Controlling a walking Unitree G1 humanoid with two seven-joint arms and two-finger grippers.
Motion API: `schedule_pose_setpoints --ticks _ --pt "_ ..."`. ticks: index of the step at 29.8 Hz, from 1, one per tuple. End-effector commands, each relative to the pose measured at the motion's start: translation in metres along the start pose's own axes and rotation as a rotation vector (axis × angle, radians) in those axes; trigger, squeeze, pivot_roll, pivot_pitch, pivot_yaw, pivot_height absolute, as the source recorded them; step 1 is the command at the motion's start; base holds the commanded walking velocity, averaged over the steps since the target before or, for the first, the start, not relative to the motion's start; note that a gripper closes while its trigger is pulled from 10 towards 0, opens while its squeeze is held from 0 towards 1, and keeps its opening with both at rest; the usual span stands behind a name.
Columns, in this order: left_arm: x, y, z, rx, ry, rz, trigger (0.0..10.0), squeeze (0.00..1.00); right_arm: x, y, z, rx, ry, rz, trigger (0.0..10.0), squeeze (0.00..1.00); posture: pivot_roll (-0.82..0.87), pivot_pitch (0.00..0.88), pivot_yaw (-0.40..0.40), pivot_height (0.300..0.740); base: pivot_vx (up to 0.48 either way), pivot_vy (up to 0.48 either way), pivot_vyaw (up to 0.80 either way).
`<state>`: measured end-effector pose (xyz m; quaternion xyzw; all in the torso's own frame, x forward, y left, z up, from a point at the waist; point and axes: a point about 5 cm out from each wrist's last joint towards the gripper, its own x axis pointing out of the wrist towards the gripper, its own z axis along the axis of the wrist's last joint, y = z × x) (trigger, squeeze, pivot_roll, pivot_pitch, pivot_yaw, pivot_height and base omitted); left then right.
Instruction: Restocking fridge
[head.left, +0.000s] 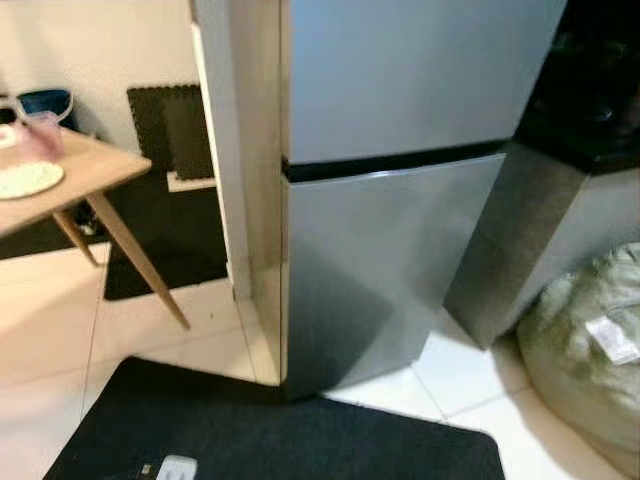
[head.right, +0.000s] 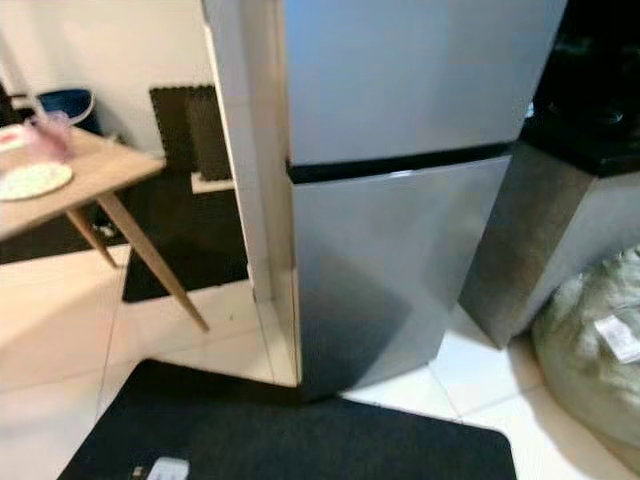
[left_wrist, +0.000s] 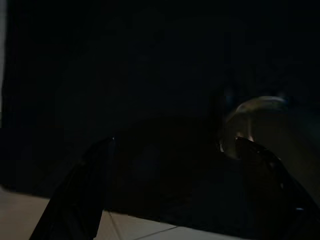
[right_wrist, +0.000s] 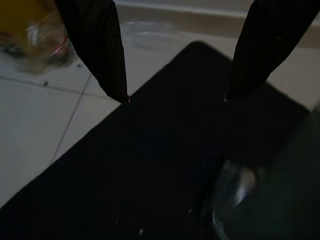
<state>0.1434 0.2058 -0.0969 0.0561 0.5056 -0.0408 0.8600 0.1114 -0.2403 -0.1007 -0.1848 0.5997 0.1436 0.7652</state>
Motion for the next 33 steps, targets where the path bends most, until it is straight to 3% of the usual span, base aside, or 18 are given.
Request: schedule_pose_setpoints --ticks 1,4,15,20,24,33 --pt "-0.002 0.001 -0.01 0.007 0.034 -0.005 10.0 0.0 0.0 -0.004 0.008 0.035 -0.031 -0.014 10.0 0.0 -0.02 0.025 0.017 0.74 0.0 0.0 0.76" --pt "-0.003 0.005 -0.011 0.034 0.039 0.0 10.0 0.0 0.0 -0.003 0.012 0.1 -0.049 -0.021 10.0 0.0 -0.01 0.022 -0.015 0.74 0.0 0.0 0.76" --pt "-0.006 0.01 -0.021 -0.039 0.054 0.023 10.0 0.0 0.006 0.025 0.023 0.043 -0.066 0.058 10.0 0.0 -0.04 0.054 -0.003 0.74 0.0 0.0 0.76" --pt "-0.005 0.006 -0.021 -0.087 0.046 0.037 10.0 0.0 0.006 0.024 0.016 0.013 -0.041 0.055 10.0 0.0 -0.03 0.047 0.013 0.74 0.0 0.0 0.76" --pt "-0.006 0.005 -0.024 -0.057 0.062 0.024 10.0 0.0 0.006 0.024 0.01 0.039 -0.031 0.049 10.0 0.0 -0.01 0.047 0.019 0.74 0.0 0.0 0.76" --pt "-0.004 0.01 -0.012 -0.05 0.03 0.031 10.0 0.0 0.007 0.032 0.012 0.028 -0.039 0.066 10.0 0.0 -0.01 0.035 0.019 0.74 0.0 0.0 0.76"
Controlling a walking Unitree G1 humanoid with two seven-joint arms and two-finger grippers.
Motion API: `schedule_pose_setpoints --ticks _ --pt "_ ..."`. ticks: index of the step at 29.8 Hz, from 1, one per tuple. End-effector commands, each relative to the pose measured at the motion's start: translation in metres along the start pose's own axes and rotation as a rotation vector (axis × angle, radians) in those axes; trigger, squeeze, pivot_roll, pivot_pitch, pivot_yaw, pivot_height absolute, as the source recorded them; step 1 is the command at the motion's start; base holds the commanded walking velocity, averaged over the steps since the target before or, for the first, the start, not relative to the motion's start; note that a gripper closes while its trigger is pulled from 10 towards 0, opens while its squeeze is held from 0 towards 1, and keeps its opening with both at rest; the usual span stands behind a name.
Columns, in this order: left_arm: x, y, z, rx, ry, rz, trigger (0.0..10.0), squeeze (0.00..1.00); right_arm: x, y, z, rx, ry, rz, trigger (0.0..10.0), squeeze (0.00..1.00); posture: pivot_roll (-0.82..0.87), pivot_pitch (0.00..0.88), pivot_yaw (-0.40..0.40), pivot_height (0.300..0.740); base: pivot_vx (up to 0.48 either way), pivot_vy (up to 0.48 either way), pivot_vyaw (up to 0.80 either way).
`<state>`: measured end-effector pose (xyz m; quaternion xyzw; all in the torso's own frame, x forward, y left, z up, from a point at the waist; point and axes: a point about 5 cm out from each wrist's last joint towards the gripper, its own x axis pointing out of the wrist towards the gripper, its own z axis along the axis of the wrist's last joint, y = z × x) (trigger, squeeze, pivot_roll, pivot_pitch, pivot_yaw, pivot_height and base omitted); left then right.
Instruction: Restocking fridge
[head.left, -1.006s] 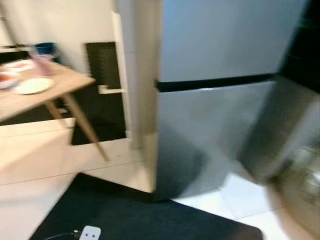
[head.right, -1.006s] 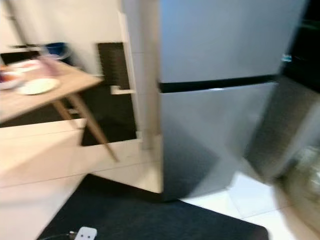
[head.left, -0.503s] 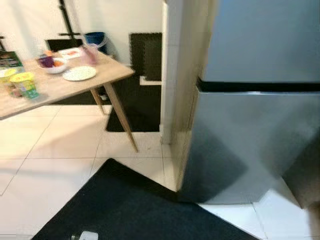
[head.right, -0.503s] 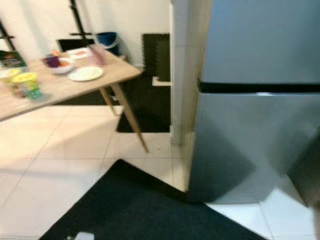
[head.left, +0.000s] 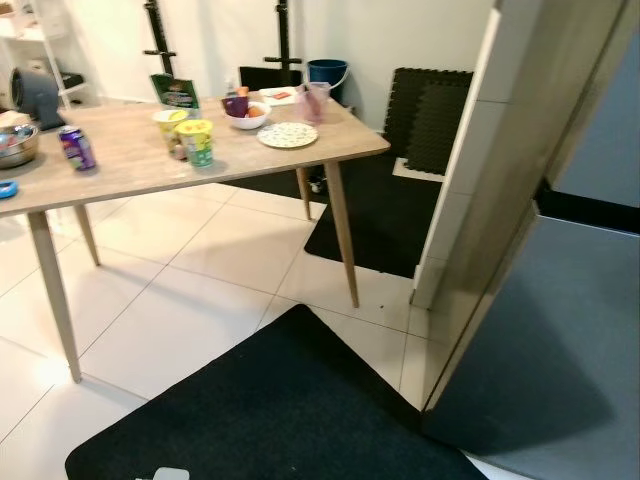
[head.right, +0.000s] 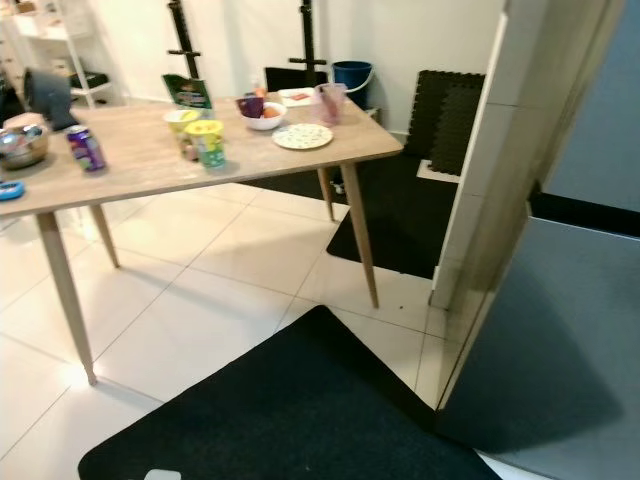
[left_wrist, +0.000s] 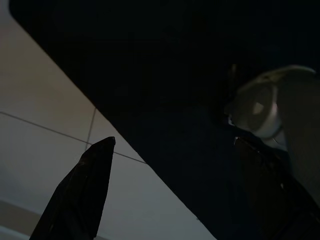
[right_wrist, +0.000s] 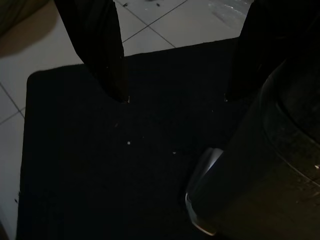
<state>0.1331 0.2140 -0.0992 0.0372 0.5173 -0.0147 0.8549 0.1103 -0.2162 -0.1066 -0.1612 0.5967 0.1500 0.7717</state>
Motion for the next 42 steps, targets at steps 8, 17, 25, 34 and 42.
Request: schedule_pose_setpoints --ticks 8,17,25,34,42 --pt "-0.001 0.001 -0.003 -0.003 0.008 0.006 10.0 0.0 0.002 0.009 0.002 -0.023 -0.01 0.031 10.0 0.0 -0.02 0.032 0.004 0.74 0.0 0.0 0.76" --pt "-0.002 -0.001 -0.012 -0.005 0.038 0.014 10.0 0.0 0.001 0.005 -0.001 -0.01 -0.008 0.005 10.0 0.0 -0.02 0.025 0.006 0.74 0.0 0.0 0.76" --pt "-0.001 0.004 -0.004 -0.02 0.01 0.025 10.0 0.0 0.0 0.002 0.0 0.009 -0.014 0.0 10.0 0.0 -0.03 0.022 -0.011 0.74 0.0 0.0 0.76" --pt "-0.002 0.002 -0.011 -0.041 0.035 0.033 10.0 0.0 -0.001 -0.009 0.005 -0.053 -0.016 -0.055 10.0 0.0 -0.04 0.006 -0.002 0.74 0.0 0.0 0.0" --pt "0.0 -0.005 -0.008 -0.026 0.031 0.013 10.0 0.0 -0.002 -0.012 0.006 -0.067 -0.002 -0.067 10.0 0.0 -0.02 0.0 -0.01 0.74 0.0 0.0 0.0"
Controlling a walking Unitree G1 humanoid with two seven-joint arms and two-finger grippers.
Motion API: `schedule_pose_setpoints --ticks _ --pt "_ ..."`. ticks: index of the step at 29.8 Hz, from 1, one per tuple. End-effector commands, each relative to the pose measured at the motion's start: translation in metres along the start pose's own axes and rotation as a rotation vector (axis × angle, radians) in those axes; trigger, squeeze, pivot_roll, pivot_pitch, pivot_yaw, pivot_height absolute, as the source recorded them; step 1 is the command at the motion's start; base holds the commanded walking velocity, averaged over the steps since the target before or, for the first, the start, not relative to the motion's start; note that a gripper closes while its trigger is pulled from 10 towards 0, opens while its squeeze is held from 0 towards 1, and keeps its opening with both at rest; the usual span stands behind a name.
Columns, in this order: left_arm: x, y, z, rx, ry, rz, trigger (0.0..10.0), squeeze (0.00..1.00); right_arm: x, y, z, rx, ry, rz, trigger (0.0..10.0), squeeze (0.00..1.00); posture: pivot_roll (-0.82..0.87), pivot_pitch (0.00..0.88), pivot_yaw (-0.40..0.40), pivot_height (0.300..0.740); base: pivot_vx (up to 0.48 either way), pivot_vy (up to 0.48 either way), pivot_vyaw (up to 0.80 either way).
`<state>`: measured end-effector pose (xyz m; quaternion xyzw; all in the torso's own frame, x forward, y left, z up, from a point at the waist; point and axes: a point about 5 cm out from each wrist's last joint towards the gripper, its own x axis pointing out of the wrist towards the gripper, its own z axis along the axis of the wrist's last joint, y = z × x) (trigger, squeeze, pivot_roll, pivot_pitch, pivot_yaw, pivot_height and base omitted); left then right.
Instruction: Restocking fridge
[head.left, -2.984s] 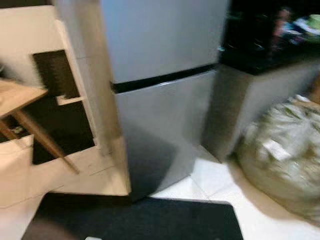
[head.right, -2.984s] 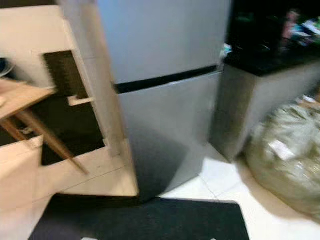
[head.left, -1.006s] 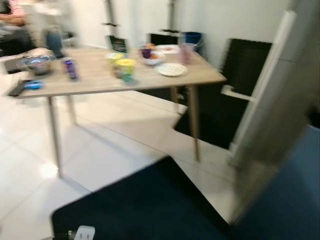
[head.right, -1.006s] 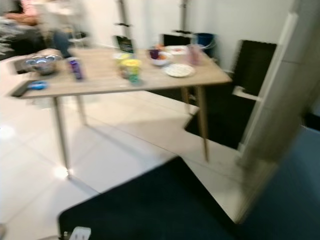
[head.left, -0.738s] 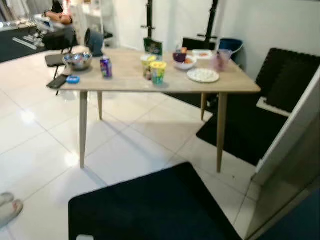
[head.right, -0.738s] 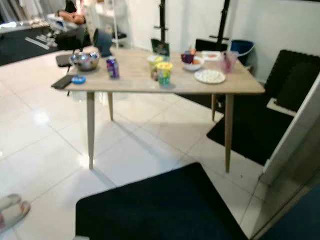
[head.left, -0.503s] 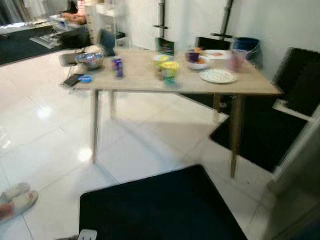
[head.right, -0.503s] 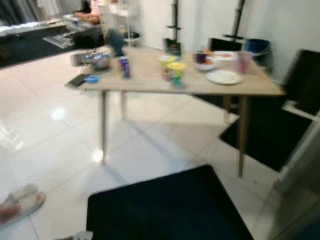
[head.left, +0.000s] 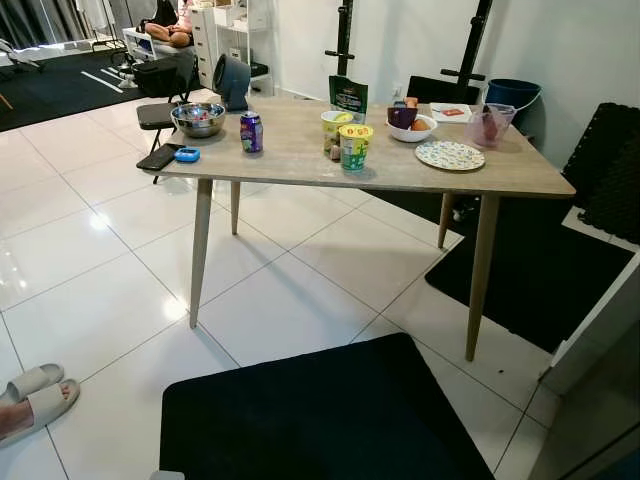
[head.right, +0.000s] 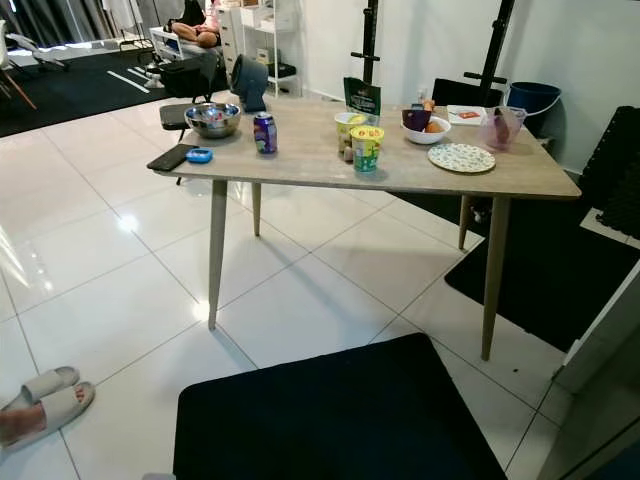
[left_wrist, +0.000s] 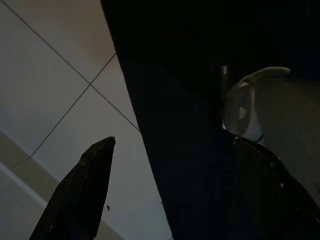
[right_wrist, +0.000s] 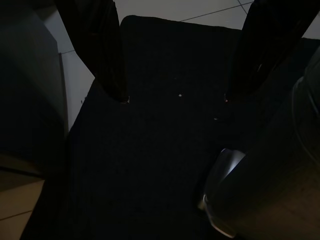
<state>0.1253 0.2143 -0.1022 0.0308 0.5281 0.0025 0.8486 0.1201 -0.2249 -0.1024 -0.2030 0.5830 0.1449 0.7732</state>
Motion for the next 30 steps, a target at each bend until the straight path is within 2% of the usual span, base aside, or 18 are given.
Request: schedule_pose_setpoints --ticks 1,4,6,7,9,10,11,12,13,16,21,30 --pt "0.001 -0.005 0.0 0.005 0.004 -0.01 10.0 0.0 0.0 0.001 0.001 -0.006 0.006 -0.005 10.0 0.0 -0.02 0.0 -0.01 0.74 0.0 0.0 0.0" --pt "0.001 -0.006 0.001 0.01 0.004 -0.012 10.0 0.0 0.001 0.001 0.004 -0.006 0.004 -0.011 10.0 0.0 -0.02 0.0 -0.007 0.74 0.0 0.0 0.0" --pt "0.001 -0.007 0.002 0.023 0.002 -0.018 10.0 0.0 0.002 0.0 0.018 0.009 -0.037 -0.047 10.0 0.0 -0.01 0.0 -0.008 0.74 0.0 0.0 0.0" --pt "0.001 -0.007 0.002 0.023 0.002 -0.018 10.0 0.0 0.002 0.0 0.018 0.009 -0.037 -0.047 10.0 0.0 -0.01 0.0 -0.008 0.74 0.0 0.0 0.0" --pt "0.001 -0.007 0.002 0.017 -0.001 -0.017 10.0 0.0 0.001 -0.005 0.039 0.191 -0.126 -0.106 10.0 0.0 -0.01 0.0 -0.01 0.74 0.0 0.0 0.0" --pt "0.001 -0.007 0.002 0.009 -0.002 -0.016 10.0 0.0 -0.001 -0.014 0.053 0.482 -0.214 -0.129 10.0 0.0 -0.01 0.0 -0.01 0.74 0.0 0.0 0.0" --pt "0.001 -0.007 0.002 0.009 -0.002 -0.016 10.0 0.0 -0.001 -0.014 0.053 0.482 -0.214 -0.129 10.0 0.0 -0.01 0.0 -0.01 0.74 0.0 0.0 0.0" --pt "0.001 -0.007 0.002 0.009 -0.001 -0.016 10.0 0.0 -0.002 -0.019 0.051 0.575 -0.234 -0.131 10.0 0.0 0.0 0.0 -0.007 0.74 0.0 0.0 0.0" --pt "0.001 -0.007 0.002 0.009 0.0 -0.016 10.0 0.0 -0.003 -0.022 0.047 0.619 -0.244 -0.136 10.0 0.0 -0.01 0.0 -0.007 0.74 0.0 0.0 0.0" --pt "0.001 -0.009 0.001 0.013 0.004 -0.02 10.0 0.0 -0.003 -0.025 0.041 0.625 -0.245 -0.141 10.0 0.0 0.0 0.0 -0.008 0.74 0.0 0.0 0.0" --pt "0.001 -0.011 0.0 0.008 0.003 -0.026 10.0 0.0 -0.003 -0.023 0.04 0.482 -0.213 -0.134 10.0 0.0 0.0 0.0 -0.01 0.74 0.0 0.0 0.0" --pt "0.0 -0.006 -0.007 -0.018 0.028 -0.048 10.0 0.0 0.0 -0.012 0.035 0.371 -0.171 -0.117 10.0 0.0 0.0 0.0 -0.015 0.74 0.0 0.0 0.0"
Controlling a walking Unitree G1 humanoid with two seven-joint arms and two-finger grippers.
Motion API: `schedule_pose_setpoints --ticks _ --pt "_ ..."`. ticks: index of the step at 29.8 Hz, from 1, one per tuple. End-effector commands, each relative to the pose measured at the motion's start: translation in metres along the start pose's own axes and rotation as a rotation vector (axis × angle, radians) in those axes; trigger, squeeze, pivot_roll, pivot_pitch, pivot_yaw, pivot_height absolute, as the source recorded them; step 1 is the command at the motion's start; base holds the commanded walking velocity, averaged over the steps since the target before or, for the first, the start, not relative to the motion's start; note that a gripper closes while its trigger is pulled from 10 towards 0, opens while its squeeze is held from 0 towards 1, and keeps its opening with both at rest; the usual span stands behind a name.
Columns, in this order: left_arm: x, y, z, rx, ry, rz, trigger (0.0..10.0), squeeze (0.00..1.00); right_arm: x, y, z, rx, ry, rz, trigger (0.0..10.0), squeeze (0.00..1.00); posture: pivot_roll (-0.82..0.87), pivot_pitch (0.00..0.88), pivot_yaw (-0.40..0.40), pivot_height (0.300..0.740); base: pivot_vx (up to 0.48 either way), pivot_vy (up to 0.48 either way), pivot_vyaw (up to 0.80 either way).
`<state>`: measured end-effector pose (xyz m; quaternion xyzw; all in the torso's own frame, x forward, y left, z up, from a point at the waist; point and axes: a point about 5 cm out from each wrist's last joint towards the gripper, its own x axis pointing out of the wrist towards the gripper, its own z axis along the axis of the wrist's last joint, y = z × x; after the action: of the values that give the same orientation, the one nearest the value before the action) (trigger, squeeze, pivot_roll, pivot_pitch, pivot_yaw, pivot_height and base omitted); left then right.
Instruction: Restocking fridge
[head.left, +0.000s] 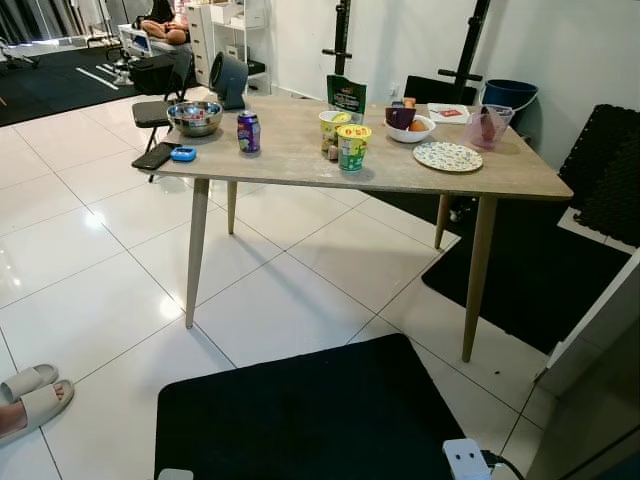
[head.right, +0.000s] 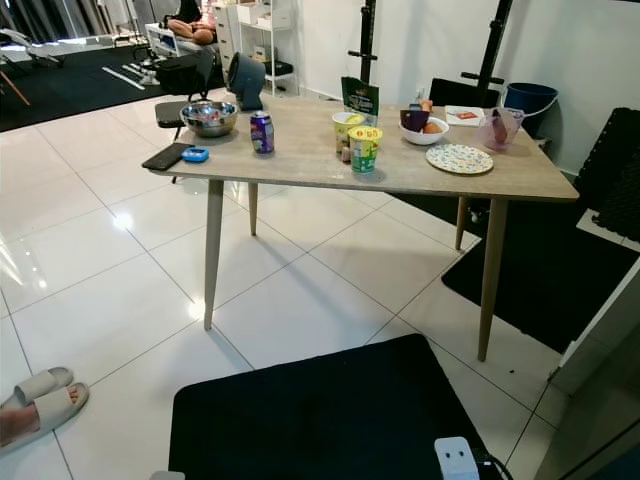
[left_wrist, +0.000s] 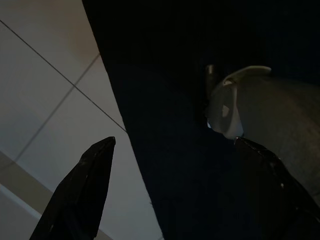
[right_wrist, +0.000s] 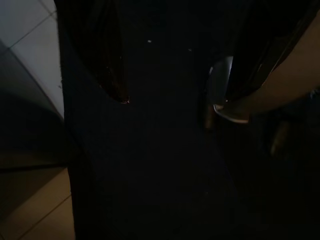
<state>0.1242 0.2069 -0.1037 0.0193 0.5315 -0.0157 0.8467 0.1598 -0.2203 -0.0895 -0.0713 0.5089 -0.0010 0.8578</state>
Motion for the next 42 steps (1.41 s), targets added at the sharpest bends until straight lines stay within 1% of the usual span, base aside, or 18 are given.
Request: schedule_pose_setpoints --ticks 1,6,8,10,12,17,21,24,26,31,36,39,42 --pt "-0.001 0.002 -0.006 -0.022 0.024 -0.007 10.0 0.0 0.0 0.002 -0.005 -0.027 0.025 0.011 10.0 0.0 0.0 0.0 -0.014 0.74 0.0 0.0 0.0" --pt "-0.002 0.003 -0.008 -0.013 0.033 -0.008 10.0 0.0 -0.001 -0.004 -0.008 -0.035 0.03 0.005 10.0 0.0 0.0 0.0 -0.013 0.74 0.107 0.0 0.0" --pt "-0.002 0.002 -0.009 -0.016 0.037 -0.01 10.0 0.0 -0.003 -0.01 -0.01 -0.036 0.034 -0.003 10.0 0.0 0.0 0.0 -0.013 0.74 0.294 0.0 0.0" --pt "-0.002 0.002 -0.009 -0.016 0.037 -0.01 10.0 0.0 -0.003 -0.01 -0.01 -0.036 0.034 -0.003 10.0 0.0 0.0 0.0 -0.013 0.74 0.3 0.0 0.0" --pt "-0.001 -0.002 -0.008 -0.014 0.037 -0.021 10.0 0.0 -0.005 -0.021 -0.014 -0.044 0.041 -0.013 10.0 0.0 0.0 0.0 -0.014 0.74 0.328 0.0 0.0" --pt "0.0 -0.004 -0.007 -0.007 0.038 -0.026 10.0 0.0 -0.006 -0.025 -0.017 -0.051 0.044 -0.013 10.0 0.0 -0.01 0.0 -0.014 0.74 0.338 0.0 0.0" --pt "0.0 -0.004 -0.007 -0.003 0.04 -0.028 10.0 0.0 -0.006 -0.023 -0.019 -0.055 0.048 -0.009 10.0 0.0 -0.01 0.0 -0.015 0.74 0.341 0.0 0.0" --pt "0.0 -0.004 -0.007 0.003 0.043 -0.027 10.0 0.0 -0.003 -0.006 -0.017 -0.063 0.046 0.013 10.0 0.0 -0.01 0.0 -0.016 0.74 0.341 0.0 0.0" --pt "0.0 -0.003 -0.008 0.003 0.044 -0.027 10.0 0.0 -0.003 -0.003 -0.016 -0.064 0.045 0.017 10.0 0.0 -0.01 0.0 -0.016 0.74 0.337 0.0 0.0" --pt "-0.002 0.004 -0.011 0.006 0.048 -0.022 10.0 0.0 0.0 0.011 -0.009 -0.068 0.034 0.036 10.0 0.0 -0.01 0.0 -0.017 0.74 0.334 0.0 0.0" --pt "-0.004 0.01 -0.012 0.008 0.049 -0.016 10.0 0.0 0.0 0.013 -0.006 -0.065 0.028 0.042 10.0 0.0 -0.01 0.0 -0.017 0.74 0.323 0.0 0.0" --pt "-0.004 0.011 -0.012 0.009 0.049 -0.015 10.0 0.0 0.0 0.013 -0.006 -0.062 0.027 0.041 10.0 0.0 -0.01 0.0 -0.017 0.74 0.45 0.0 0.0" --pt "-0.004 0.012 -0.012 0.016 0.05 -0.015 10.0 0.0 0.0 0.006 -0.006 -0.054 0.031 0.033 10.0 0.0 -0.01 0.0 -0.017 0.74 0.45 0.0 -0.21"
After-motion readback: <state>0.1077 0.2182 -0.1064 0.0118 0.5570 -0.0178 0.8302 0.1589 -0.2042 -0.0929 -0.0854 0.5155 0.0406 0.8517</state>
